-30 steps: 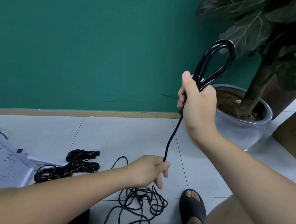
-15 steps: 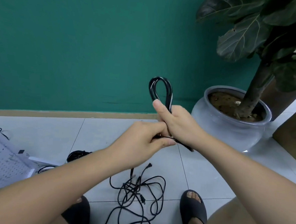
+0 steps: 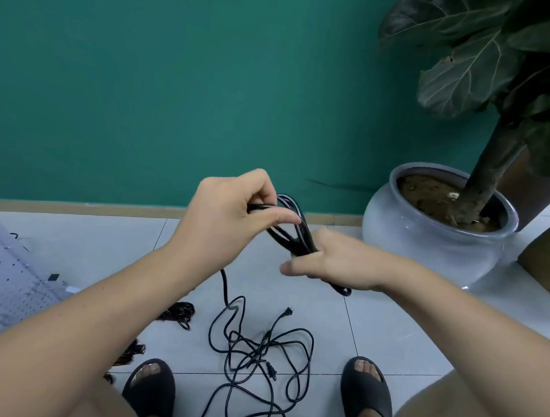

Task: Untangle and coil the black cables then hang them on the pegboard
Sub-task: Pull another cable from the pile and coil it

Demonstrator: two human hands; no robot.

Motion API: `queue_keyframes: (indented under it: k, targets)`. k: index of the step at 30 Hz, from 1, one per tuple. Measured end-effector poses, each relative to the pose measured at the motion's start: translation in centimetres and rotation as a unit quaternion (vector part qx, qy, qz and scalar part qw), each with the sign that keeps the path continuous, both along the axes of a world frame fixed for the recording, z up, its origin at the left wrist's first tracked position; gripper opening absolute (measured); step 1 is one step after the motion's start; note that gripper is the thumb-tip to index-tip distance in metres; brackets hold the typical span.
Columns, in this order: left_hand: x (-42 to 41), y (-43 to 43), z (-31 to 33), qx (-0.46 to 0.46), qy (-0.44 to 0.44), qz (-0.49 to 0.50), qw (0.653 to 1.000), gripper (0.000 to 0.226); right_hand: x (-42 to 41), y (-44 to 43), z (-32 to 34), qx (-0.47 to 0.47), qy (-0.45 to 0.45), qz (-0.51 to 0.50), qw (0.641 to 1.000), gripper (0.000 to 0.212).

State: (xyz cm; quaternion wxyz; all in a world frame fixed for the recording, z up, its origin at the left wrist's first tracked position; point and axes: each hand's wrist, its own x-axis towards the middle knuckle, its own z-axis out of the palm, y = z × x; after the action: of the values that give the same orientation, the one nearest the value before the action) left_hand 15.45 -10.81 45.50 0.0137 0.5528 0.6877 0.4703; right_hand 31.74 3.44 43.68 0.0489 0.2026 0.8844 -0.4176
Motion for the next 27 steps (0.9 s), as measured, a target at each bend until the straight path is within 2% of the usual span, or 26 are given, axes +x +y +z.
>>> queue_keyframes:
  k: [3,8,12,18,20,23,27]
  targets:
    - [-0.3,0.2,0.3,0.006,-0.033,0.029,0.999,0.043,-0.3,-0.8,-0.4,0.001,0.013,-0.005,1.000,0.031]
    - [-0.9,0.7,0.3,0.031,-0.049,0.071,0.996,0.044,-0.4,-1.1,0.4,0.002,0.080,-0.029,0.996,0.033]
    - [-1.6,0.8,0.5,0.018,-0.078,0.063,0.995,0.045,-0.4,-1.0,0.6,0.035,0.053,0.014,0.998,0.036]
    - [-1.5,1.1,0.4,-0.011,-0.161,0.006,0.987,0.051,-0.2,-1.1,0.5,0.023,0.078,0.035,0.996,0.035]
    - [-1.4,1.3,0.3,0.002,-0.240,-0.030,0.970,0.049,0.0,-1.1,0.5,0.003,0.084,0.039,0.996,0.035]
    - [-0.4,1.5,0.3,0.031,-0.365,-0.084,0.927,0.043,-0.1,-1.0,0.3,-0.005,0.078,0.035,0.996,0.033]
    - [1.1,1.9,0.1,0.029,-0.455,-0.103,0.884,0.031,-0.4,-0.6,-0.2,0.002,0.061,0.017,0.998,0.027]
